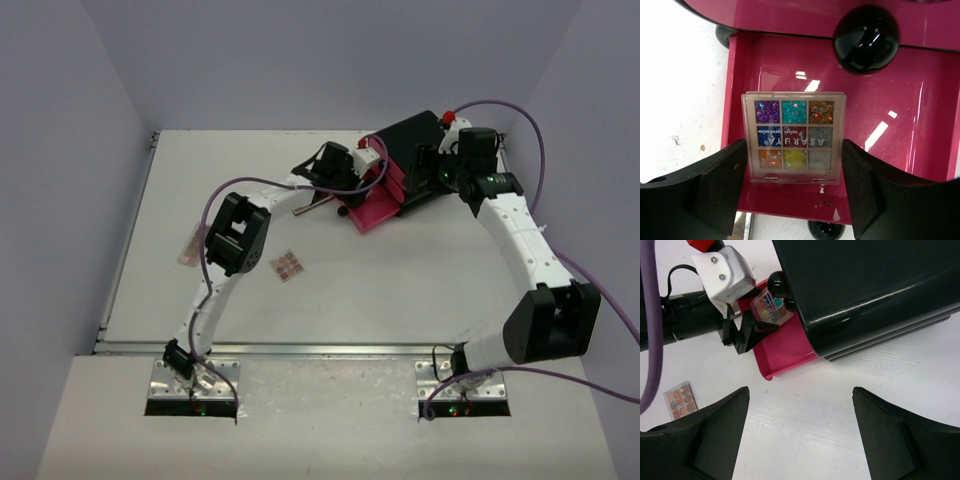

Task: Organize the makeup

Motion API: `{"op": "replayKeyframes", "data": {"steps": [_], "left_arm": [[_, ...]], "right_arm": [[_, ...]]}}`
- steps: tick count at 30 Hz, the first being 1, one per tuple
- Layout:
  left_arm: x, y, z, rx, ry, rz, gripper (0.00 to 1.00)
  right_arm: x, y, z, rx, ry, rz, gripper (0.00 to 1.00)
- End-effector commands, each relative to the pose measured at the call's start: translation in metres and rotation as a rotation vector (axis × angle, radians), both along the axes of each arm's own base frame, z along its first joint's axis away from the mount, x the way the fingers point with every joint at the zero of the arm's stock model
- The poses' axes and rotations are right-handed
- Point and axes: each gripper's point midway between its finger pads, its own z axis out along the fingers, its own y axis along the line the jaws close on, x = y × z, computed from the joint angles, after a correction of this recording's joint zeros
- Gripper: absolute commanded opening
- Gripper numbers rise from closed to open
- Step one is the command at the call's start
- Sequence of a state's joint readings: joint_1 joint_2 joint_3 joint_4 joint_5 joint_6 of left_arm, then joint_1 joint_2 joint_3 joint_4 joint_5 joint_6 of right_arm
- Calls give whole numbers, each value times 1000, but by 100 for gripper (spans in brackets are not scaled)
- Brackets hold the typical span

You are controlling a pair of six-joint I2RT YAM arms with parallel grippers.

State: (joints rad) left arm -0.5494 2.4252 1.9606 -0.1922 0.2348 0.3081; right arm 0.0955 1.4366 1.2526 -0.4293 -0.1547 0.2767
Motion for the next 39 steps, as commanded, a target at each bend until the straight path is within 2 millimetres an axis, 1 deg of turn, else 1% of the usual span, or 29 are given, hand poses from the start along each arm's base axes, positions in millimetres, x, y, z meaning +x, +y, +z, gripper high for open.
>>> {"op": "replayKeyframes", "data": {"steps": [1, 3, 6, 12, 13, 14, 15, 17, 18, 19, 20, 21, 22, 23, 24, 25, 27, 28, 30, 32, 33, 34, 35, 37, 38, 39], "left_arm": [[16, -17, 40, -48, -125, -2, 82], [17, -16, 44, -46, -135, 6, 92], [19, -15, 55, -46, -155, 15, 100], [17, -8, 79, -25, -187, 21, 100], [16, -5, 85, -16, -196, 25, 100], [15, -2, 97, -10, -214, 24, 100], [13, 1, 101, 0, -218, 24, 100], [6, 10, 105, 42, -207, 23, 100], [1, 16, 116, 61, -217, 16, 100], [-7, 24, 117, 91, -210, 14, 100], [-10, 28, 128, 95, -226, 18, 100], [-16, 35, 137, 106, -228, 26, 100], [-24, 41, 133, 120, -211, 29, 100], [-29, 43, 132, 117, -198, 24, 100], [-36, 44, 137, 106, -190, 22, 100], [-42, 47, 136, 109, -171, 23, 100], [-55, 55, 127, 128, -125, 25, 100], [-65, 64, 118, 163, -88, 30, 100], [-85, 87, 116, 224, -55, 35, 100], [-113, 113, 102, 284, -12, 20, 100], [-126, 123, 86, 311, 22, 11, 100], [-136, 131, 80, 326, 28, 1, 100], [-146, 139, 81, 336, 18, -6, 100], [-173, 162, 59, 374, 62, -10, 100], [-183, 170, 48, 382, 95, -8, 100], [-189, 177, 42, 383, 120, 1, 100]], "right_arm": [[0, -4, 17, -19, -62, -1, 84], [0, -4, 16, -19, -59, 1, 84], [-1, -3, 15, -18, -58, 3, 84], [-3, 1, 16, 0, -57, 19, 84], [-4, 2, 16, 4, -56, 21, 84], [-5, 2, 16, 9, -54, 22, 84], [-5, 3, 15, 11, -53, 22, 84], [-6, 5, 15, 20, -53, 27, 84], [-6, 5, 15, 23, -55, 31, 84], [-4, 7, 14, 28, -57, 38, 84], [-3, 8, 13, 31, -58, 42, 84], [1, 10, 9, 39, -52, 52, 84], [5, 13, 5, 46, -45, 61, 84], [10, 15, 7, 55, -46, 68, 84], [15, 18, 8, 64, -43, 73, 84], [20, 19, 8, 71, -37, 72, 84], [31, 21, 7, 83, -25, 67, 84], [35, 22, 8, 87, -28, 65, 84], [40, 22, 10, 93, -37, 61, 83], [41, 24, 11, 103, -51, 62, 83], [41, 25, 12, 108, -53, 65, 83], [40, 25, 11, 111, -55, 67, 83], [39, 25, 10, 114, -56, 67, 83], [37, 25, 7, 114, -54, 65, 83], [35, 25, 6, 112, -50, 63, 83], [35, 24, 4, 111, -47, 62, 83]]}}
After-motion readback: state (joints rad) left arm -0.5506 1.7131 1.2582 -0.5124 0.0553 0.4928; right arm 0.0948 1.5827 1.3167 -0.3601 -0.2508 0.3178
